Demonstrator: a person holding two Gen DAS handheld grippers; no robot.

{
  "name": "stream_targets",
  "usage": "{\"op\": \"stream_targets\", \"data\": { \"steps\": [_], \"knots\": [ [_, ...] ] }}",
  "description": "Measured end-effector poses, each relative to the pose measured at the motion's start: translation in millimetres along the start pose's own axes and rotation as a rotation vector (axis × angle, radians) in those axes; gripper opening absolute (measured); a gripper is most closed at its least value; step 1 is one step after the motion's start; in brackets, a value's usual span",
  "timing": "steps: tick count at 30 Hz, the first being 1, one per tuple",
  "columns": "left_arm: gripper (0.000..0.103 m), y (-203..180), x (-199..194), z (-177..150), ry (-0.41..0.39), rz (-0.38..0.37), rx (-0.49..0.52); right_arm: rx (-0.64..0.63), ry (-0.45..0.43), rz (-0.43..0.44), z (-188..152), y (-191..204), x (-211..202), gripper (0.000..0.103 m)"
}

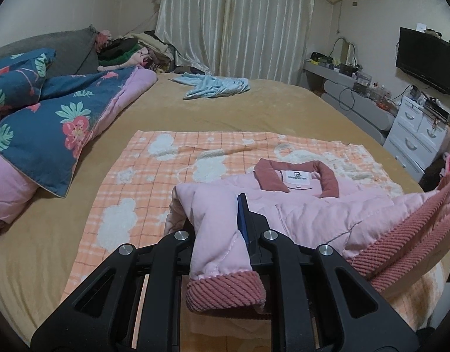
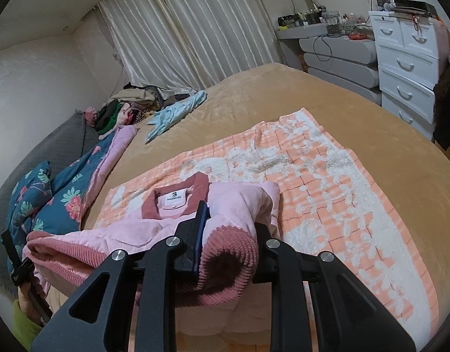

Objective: Fold large clothes

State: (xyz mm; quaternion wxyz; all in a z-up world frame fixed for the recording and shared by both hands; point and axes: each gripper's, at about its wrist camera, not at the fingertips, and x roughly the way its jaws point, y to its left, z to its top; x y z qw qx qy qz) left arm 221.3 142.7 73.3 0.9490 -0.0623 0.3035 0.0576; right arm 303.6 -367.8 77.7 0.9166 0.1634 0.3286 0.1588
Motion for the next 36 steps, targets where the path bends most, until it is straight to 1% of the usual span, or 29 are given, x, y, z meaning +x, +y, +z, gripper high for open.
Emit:
{"op": "stream_targets", "data": {
  "steps": [7, 12, 16, 18, 19, 20, 21, 24, 25, 28, 30, 33, 36],
  "knots": [
    [0.009, 4.8, 23.3, 2.3, 0.021, 0.009, -0.007, 0.039, 0.022, -0.002, 6.9, -9.2, 25.0, 0.020],
    [0.010, 7.2, 38.4, 3.2, 0.036, 0.017, -0.010, 0.086, 0.045, 0.021, 11.6, -17.3, 42.4, 0.025],
    [0.010, 8.5, 49.7, 2.2, 0.050, 0.024, -0.017, 0.142, 0.052, 0.073, 14.7, -22.9, 50.1, 0.032],
    [0.010, 9.6, 55.2, 1.5, 0.057, 0.027, -0.019, 0.159, 0.033, 0.116, 14.7, -24.5, 50.3, 0.040],
    [0.010, 10.2, 57.8, 1.3, 0.062, 0.026, -0.022, 0.165, 0.022, 0.138, 14.2, -23.5, 49.1, 0.058],
    [0.010, 10.8, 59.6, 1.2, 0.064, 0.024, -0.025, 0.175, -0.007, 0.164, 12.9, -23.6, 45.8, 0.075],
    [0.010, 10.6, 60.9, 1.2, 0.066, 0.023, -0.025, 0.177, -0.038, 0.167, 12.4, -22.9, 41.1, 0.081],
    [0.010, 9.9, 64.3, 1.6, 0.069, 0.022, -0.024, 0.134, -0.088, 0.202, 11.8, -15.8, 31.4, 0.086],
    [0.010, 10.0, 64.7, 1.8, 0.070, 0.021, -0.027, 0.117, -0.098, 0.204, 10.9, -13.2, 29.4, 0.092],
    [0.012, 7.8, 66.3, 1.7, 0.073, 0.018, -0.028, 0.066, -0.132, 0.168, 0.6, -6.1, 25.0, 0.096],
    [0.015, 5.0, 69.8, 1.0, 0.076, 0.019, -0.022, 0.053, -0.131, 0.139, -6.6, -5.1, 29.8, 0.097],
    [0.015, 1.7, 76.0, 0.3, 0.079, 0.028, -0.015, 0.027, -0.110, 0.053, -19.0, -5.3, 44.7, 0.097],
    [0.015, 1.7, 78.3, 0.5, 0.082, 0.025, -0.019, -0.016, -0.074, -0.061, -31.8, -7.0, 65.9, 0.097]
  ]
}}
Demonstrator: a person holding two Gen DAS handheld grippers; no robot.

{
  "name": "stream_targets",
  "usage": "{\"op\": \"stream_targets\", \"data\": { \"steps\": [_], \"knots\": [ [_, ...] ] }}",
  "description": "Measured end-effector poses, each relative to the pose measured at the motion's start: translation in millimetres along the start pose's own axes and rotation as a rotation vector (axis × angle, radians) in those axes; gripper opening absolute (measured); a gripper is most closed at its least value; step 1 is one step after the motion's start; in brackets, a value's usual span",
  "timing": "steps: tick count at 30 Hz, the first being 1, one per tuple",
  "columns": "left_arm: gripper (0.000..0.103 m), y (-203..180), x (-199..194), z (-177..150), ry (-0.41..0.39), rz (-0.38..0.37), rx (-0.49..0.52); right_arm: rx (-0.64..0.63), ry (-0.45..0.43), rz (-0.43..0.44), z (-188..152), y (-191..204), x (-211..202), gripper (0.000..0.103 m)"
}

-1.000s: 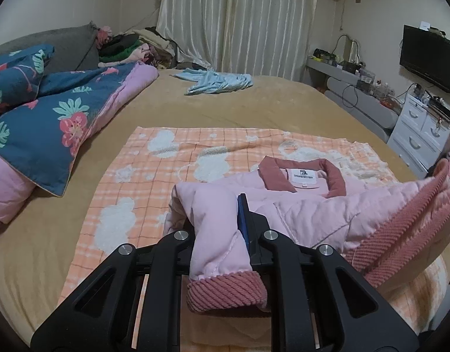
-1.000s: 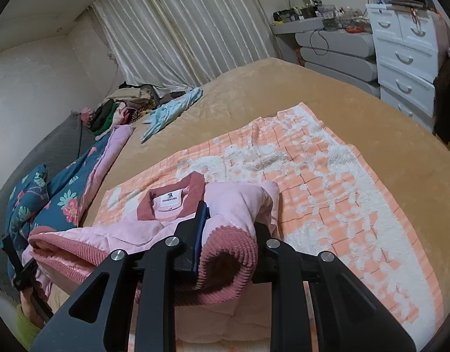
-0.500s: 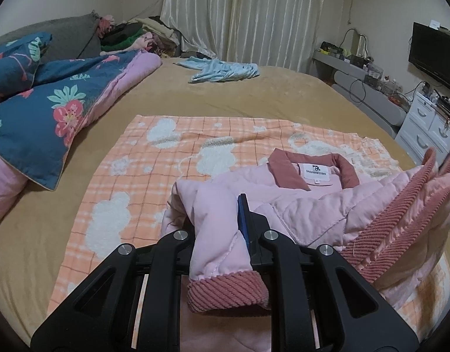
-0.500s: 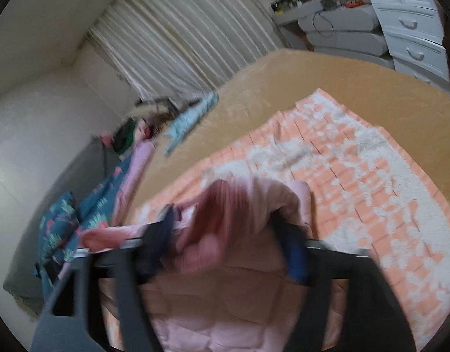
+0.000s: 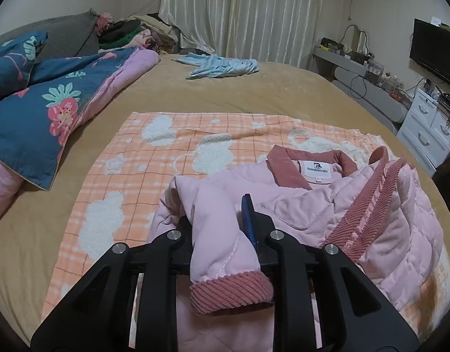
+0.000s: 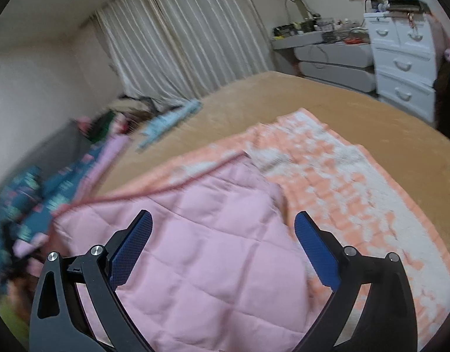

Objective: Fold large clothes

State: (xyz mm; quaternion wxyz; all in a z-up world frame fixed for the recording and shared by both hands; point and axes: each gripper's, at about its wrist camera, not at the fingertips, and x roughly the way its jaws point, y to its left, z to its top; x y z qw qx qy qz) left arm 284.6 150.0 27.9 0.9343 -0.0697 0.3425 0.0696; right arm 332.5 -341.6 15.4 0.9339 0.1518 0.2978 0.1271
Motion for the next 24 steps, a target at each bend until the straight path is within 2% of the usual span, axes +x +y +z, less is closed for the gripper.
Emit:
{"op": "stream_targets", "data": {
  "steps": [4, 6, 7, 9, 10, 15, 18, 20, 24],
  "knots": [
    [0.021, 0.3, 1.4, 0.2, 0.000, -0.010, -0.004, -0.072, 0.030, -0.080, -16.6, -1.3, 21.1, 0.097],
    [0.032, 1.7, 1.0, 0.7, -0.001, -0.031, -0.020, -0.102, 0.043, -0.100, -22.8, -1.8, 29.2, 0.097],
    [0.040, 2.4, 0.1, 1.4, -0.002, -0.042, -0.029, -0.111, 0.050, -0.104, -24.8, -2.6, 33.3, 0.097],
    [0.079, 2.3, -6.2, 3.7, -0.029, -0.093, -0.050, -0.124, 0.065, -0.104, -27.6, -3.2, 40.0, 0.097],
    [0.082, -0.8, -12.4, 5.1, -0.058, -0.092, -0.044, -0.131, 0.074, -0.098, -28.8, -3.8, 43.7, 0.097],
    [0.091, -14.0, -35.8, 9.4, -0.143, -0.013, 0.034, -0.191, 0.094, -0.124, -32.5, 1.8, 52.8, 0.097],
    [0.093, -12.1, -46.8, 6.1, -0.168, 0.004, 0.037, -0.218, 0.099, -0.123, -33.7, 3.6, 50.9, 0.097],
    [0.093, -6.6, -47.9, -1.0, -0.161, 0.020, 0.037, -0.223, 0.099, -0.118, -34.8, 3.6, 47.8, 0.097],
    [0.094, 16.4, -30.1, -27.2, -0.083, 0.056, 0.008, -0.223, 0.126, -0.114, -39.7, -2.5, 45.3, 0.097]
  ]
}}
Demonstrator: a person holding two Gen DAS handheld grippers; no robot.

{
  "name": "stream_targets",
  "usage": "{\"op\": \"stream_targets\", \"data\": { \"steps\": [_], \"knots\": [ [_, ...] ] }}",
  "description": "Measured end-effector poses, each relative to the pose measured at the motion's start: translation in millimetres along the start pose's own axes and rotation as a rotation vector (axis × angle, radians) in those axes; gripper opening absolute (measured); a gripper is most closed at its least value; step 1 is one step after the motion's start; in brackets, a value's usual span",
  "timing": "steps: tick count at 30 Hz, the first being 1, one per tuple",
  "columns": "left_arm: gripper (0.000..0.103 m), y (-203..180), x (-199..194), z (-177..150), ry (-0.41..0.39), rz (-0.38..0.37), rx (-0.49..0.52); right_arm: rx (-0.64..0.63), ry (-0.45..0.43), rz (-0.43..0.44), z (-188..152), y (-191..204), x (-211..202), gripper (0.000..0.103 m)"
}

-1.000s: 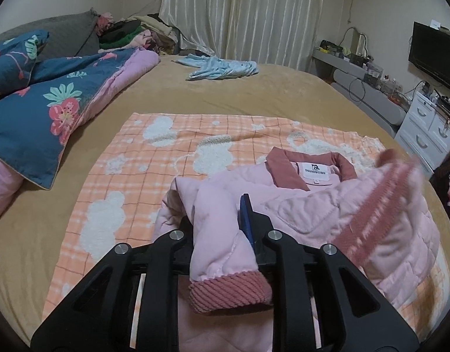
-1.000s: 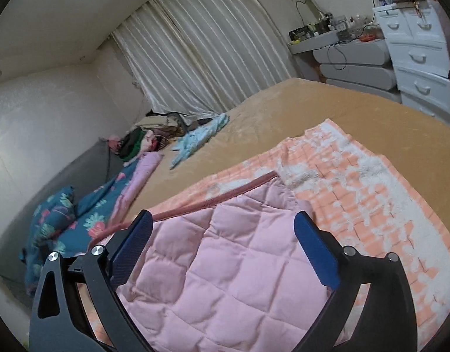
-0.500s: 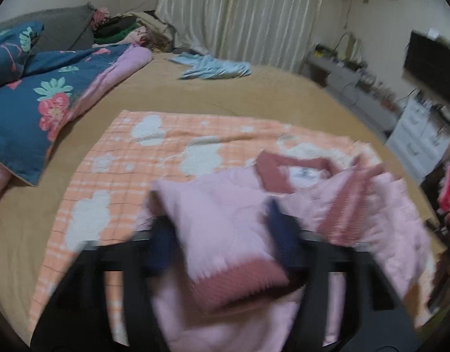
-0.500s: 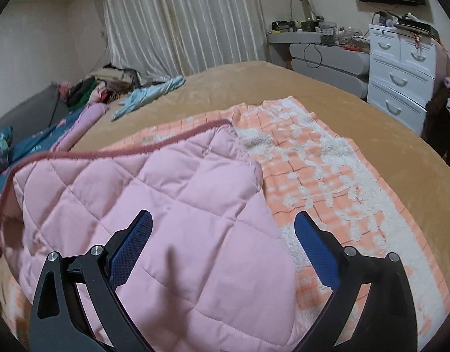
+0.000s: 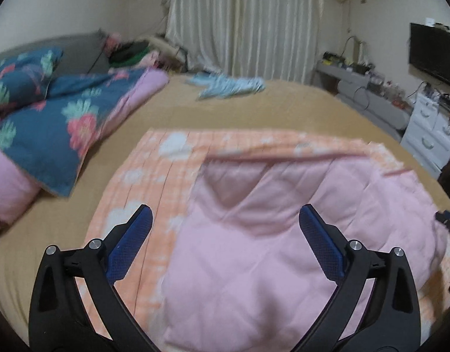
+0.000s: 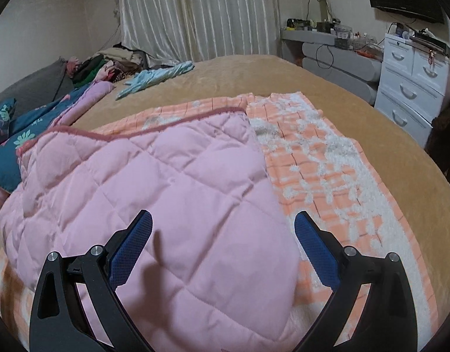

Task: Fold large clothes
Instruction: 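Grasp the large coat's quilted edge with the left tool while the right tool grasps beside it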

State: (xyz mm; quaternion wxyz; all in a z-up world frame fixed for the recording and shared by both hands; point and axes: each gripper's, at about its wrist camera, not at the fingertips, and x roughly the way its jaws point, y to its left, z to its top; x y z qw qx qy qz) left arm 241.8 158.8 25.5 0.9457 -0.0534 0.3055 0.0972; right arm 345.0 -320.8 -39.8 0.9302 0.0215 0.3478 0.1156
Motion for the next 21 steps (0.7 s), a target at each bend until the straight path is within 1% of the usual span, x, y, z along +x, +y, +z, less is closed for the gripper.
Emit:
{"op": "stream_targets", "data": {
  "steps": [2, 4, 6, 8, 9, 12, 15, 16, 17, 18, 19, 20, 21],
  "knots": [
    [0.094, 13.1, 10.6, -16.9, 0.052, 0.002, -0.036, -0.011, 0.025, -0.001, -5.5, -2.9, 2.5, 0.097],
    [0.094, 22.5, 19.0, -29.6, 0.092, -0.020, -0.069, -0.007, 0.043, 0.005, -10.8, -5.9, 3.4, 0.097],
    [0.093, 29.8, 28.0, -40.3, 0.124, -0.077, -0.113, 0.007, 0.050, 0.015, -15.4, -10.3, 2.4, 0.097],
    [0.094, 31.7, 35.7, -46.0, 0.142, -0.122, -0.132, 0.004, 0.039, 0.004, -17.6, -12.8, 1.5, 0.097],
    [0.094, 32.4, 40.2, -47.7, 0.154, -0.125, -0.137, 0.009, 0.035, 0.010, -18.5, -15.2, 2.0, 0.097],
    [0.094, 29.1, 49.8, -56.6, 0.196, -0.128, -0.128, 0.046, 0.058, 0.052, -22.5, -21.9, 7.6, 0.097],
    [0.094, 27.6, 53.7, -62.0, 0.205, -0.142, -0.134, 0.058, 0.071, 0.075, -24.9, -24.8, 12.9, 0.097],
    [0.093, 26.7, 54.7, -61.8, 0.205, -0.149, -0.136, 0.062, 0.072, 0.082, -25.4, -24.9, 13.4, 0.095],
    [0.091, 26.5, 55.3, -61.5, 0.201, -0.150, -0.138, 0.068, 0.071, 0.100, -26.1, -25.0, 14.3, 0.086],
    [0.076, 25.5, 55.5, -60.7, 0.194, -0.150, -0.135, 0.070, 0.070, 0.125, -26.2, -24.1, 14.9, 0.080],
    [0.067, 24.3, 56.3, -59.4, 0.189, -0.147, -0.130, 0.068, 0.069, 0.142, -25.7, -21.8, 14.6, 0.064],
    [0.049, 22.1, 54.7, -58.2, 0.180, -0.130, -0.117, 0.054, 0.059, 0.130, -24.5, -17.2, 13.0, 0.052],
    [0.037, 20.1, 53.4, -56.6, 0.173, -0.124, -0.104, 0.028, 0.042, 0.100, -22.5, -10.9, 10.1, 0.046]
  ]
}}
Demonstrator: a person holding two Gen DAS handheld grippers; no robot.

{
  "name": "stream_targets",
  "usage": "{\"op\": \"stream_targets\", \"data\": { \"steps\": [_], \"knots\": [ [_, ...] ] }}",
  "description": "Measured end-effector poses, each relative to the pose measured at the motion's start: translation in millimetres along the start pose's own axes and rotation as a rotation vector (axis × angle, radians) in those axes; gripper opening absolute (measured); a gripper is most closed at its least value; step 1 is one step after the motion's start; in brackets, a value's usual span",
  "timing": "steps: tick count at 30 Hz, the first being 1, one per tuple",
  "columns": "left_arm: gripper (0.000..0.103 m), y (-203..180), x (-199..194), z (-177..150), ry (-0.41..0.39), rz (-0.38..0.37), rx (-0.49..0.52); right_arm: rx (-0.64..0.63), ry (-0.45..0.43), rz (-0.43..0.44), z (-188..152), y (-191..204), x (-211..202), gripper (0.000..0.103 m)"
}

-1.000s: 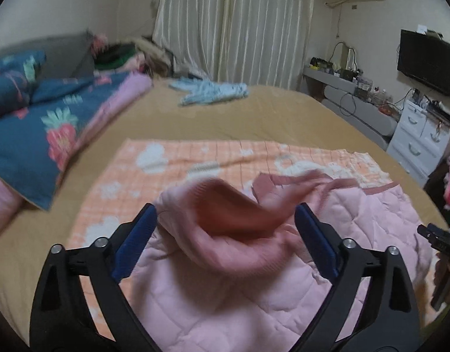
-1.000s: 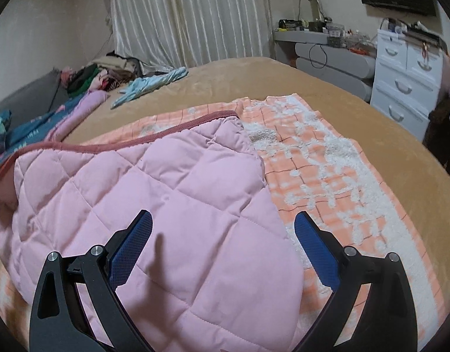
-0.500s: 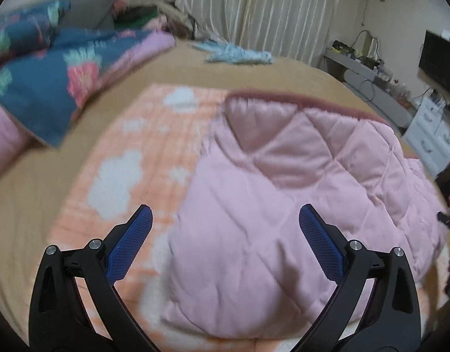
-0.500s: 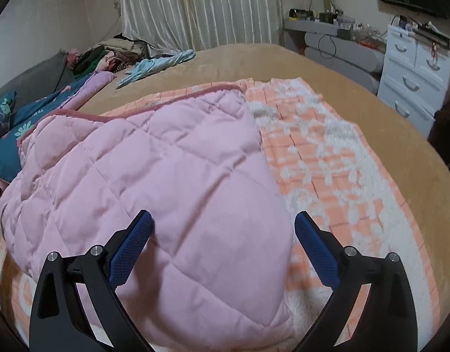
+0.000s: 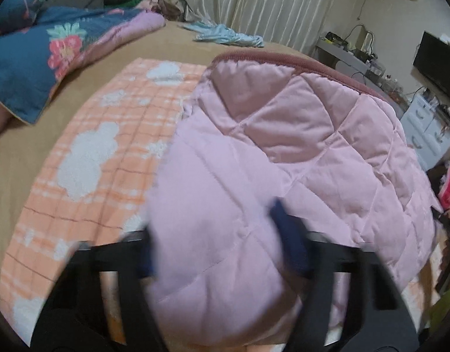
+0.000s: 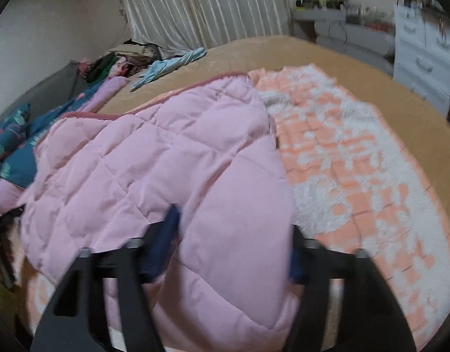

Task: Fold large clothes
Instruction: 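Grasp the large coat's quilted edge with the left tool while the right tool grasps beside it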

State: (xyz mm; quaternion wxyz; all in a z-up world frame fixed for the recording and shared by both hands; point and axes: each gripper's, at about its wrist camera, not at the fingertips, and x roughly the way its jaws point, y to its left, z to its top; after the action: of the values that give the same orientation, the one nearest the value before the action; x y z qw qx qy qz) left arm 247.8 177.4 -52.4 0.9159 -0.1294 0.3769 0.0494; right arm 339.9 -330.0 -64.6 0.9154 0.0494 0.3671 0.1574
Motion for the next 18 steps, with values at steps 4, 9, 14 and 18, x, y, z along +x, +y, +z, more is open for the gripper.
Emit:
{"op": "stream_targets", "data": {
  "steps": [4, 9, 14, 18],
  "knots": [
    [0.015, -8.3, -14.7, 11.0, -0.069, 0.036, 0.022, -0.031, -0.101, -0.046, 11.9, 18.1, -17.0, 0.024],
    [0.013, -16.2, -25.3, 32.0, -0.147, 0.061, 0.047, -0.053, -0.232, -0.075, 35.9, 38.7, -35.2, 0.020],
    [0.013, -20.5, -13.9, 50.8, -0.163, 0.084, 0.054, -0.054, -0.264, -0.131, 55.3, 40.8, -23.2, 0.019],
    [0.013, -21.3, 7.6, 54.6, -0.138, 0.120, 0.064, -0.055, -0.210, -0.182, 57.8, 33.6, 6.9, 0.018]
  ]
}}
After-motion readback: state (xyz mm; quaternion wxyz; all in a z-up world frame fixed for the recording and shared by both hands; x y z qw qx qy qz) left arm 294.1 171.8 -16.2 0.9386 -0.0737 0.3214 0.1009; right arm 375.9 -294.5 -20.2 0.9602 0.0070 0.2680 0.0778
